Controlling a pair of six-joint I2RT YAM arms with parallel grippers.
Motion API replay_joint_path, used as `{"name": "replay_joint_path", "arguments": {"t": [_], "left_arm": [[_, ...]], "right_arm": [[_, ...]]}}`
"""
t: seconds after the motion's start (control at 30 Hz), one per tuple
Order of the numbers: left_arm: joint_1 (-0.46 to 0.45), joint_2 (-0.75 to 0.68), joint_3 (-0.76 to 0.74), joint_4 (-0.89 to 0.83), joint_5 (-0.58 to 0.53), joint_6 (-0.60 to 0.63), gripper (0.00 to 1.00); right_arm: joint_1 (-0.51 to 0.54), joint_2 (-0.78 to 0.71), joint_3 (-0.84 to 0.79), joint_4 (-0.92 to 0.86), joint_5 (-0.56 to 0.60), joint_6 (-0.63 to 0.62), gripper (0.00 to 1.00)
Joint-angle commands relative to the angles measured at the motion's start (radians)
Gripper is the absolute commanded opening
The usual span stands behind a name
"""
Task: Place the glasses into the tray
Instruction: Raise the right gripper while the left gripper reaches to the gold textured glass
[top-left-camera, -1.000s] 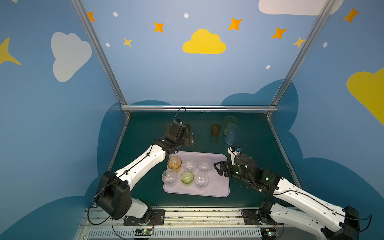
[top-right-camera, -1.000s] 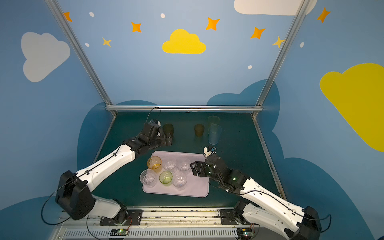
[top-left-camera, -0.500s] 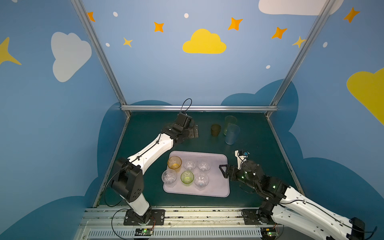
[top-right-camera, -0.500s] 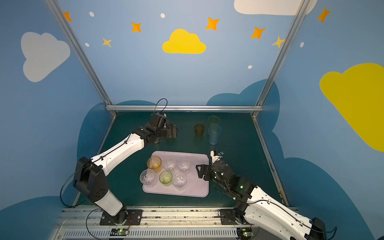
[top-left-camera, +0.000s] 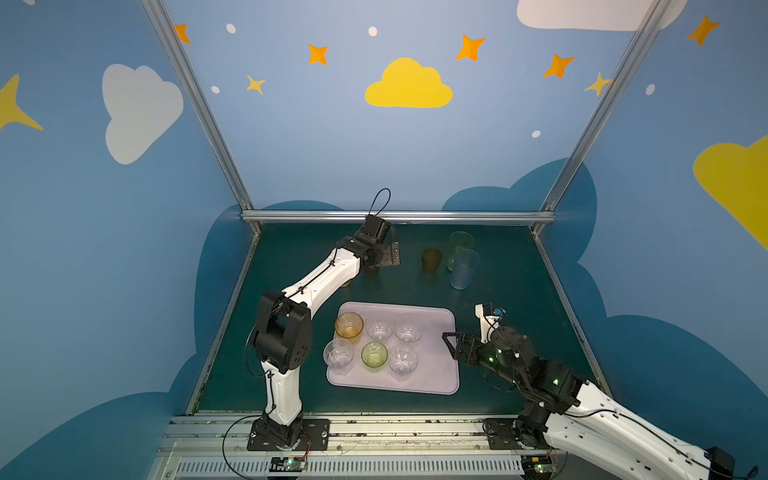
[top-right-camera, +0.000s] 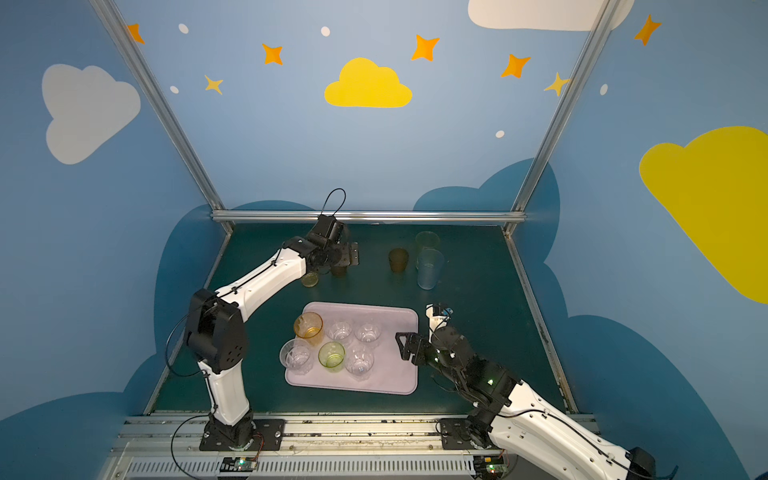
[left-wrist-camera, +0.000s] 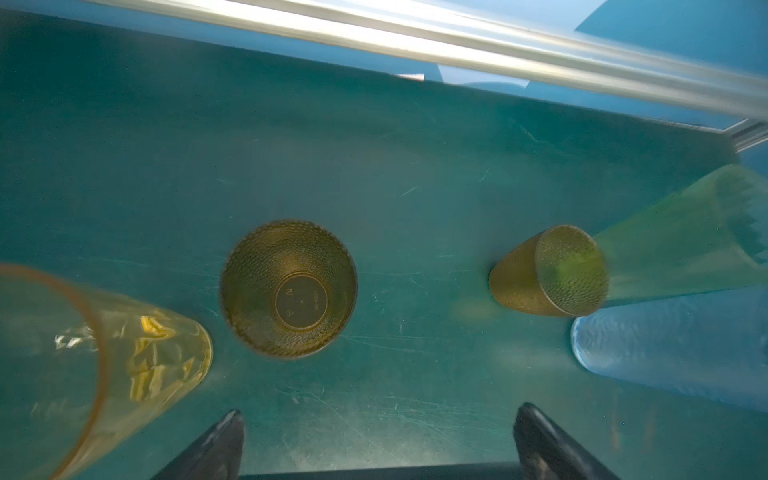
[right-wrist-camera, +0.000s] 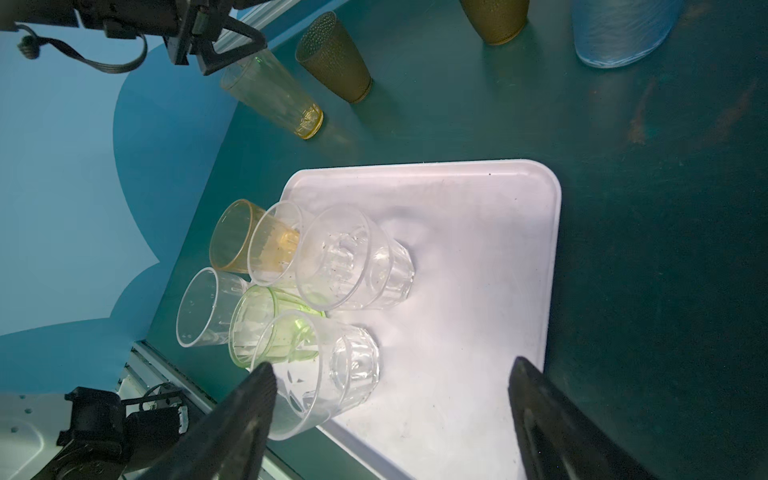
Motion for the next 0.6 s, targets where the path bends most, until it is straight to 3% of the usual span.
{"name": "replay_joint_path", "arguments": {"t": [0.0, 0.17, 0.57], "left_arm": [[0.007, 0.053, 0.07, -0.071, -0.017, 0.042, 1.0], [0.016, 0.134, 0.158, -0.12, -0.038, 0.061, 0.99], [0.025, 0.242, 0.28, -0.167, -0.022, 0.101, 0.84]], "right_arm": [[-0.007, -0.003, -0.014, -0.01, 0.016, 0.01, 0.86], [-0.013, 0.005, -0.018, -0.013, 0.009, 0.014, 0.87], [-0.023, -0.001, -0.026, -0.007, -0.019, 0.03, 0.86]]}}
